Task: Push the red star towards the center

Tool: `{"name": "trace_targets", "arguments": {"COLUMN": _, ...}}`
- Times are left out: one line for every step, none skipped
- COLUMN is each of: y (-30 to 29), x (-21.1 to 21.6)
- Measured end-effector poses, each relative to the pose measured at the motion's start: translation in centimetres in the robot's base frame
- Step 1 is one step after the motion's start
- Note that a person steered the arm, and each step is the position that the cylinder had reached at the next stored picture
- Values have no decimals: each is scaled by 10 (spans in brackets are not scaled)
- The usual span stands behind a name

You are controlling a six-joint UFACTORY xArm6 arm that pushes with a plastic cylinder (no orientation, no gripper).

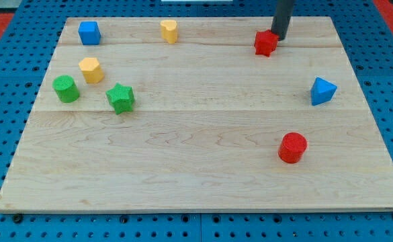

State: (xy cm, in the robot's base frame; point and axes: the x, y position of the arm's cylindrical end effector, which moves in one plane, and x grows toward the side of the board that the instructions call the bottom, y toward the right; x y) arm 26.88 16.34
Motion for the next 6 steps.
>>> {"name": "trace_targets", "arguments": {"y": -36, "x": 2}}
{"name": "trace_targets", "arguments": {"y": -37, "x": -5}}
{"name": "trace_targets", "arguments": {"y": -37, "x": 34}}
{"name": "trace_targets", "arguments": {"y": -42, "x": 25}}
{"name": "trace_targets", "arguments": {"y": -58, "x": -3}}
{"name": "trace_targets", "arguments": {"y": -88, "x": -24}}
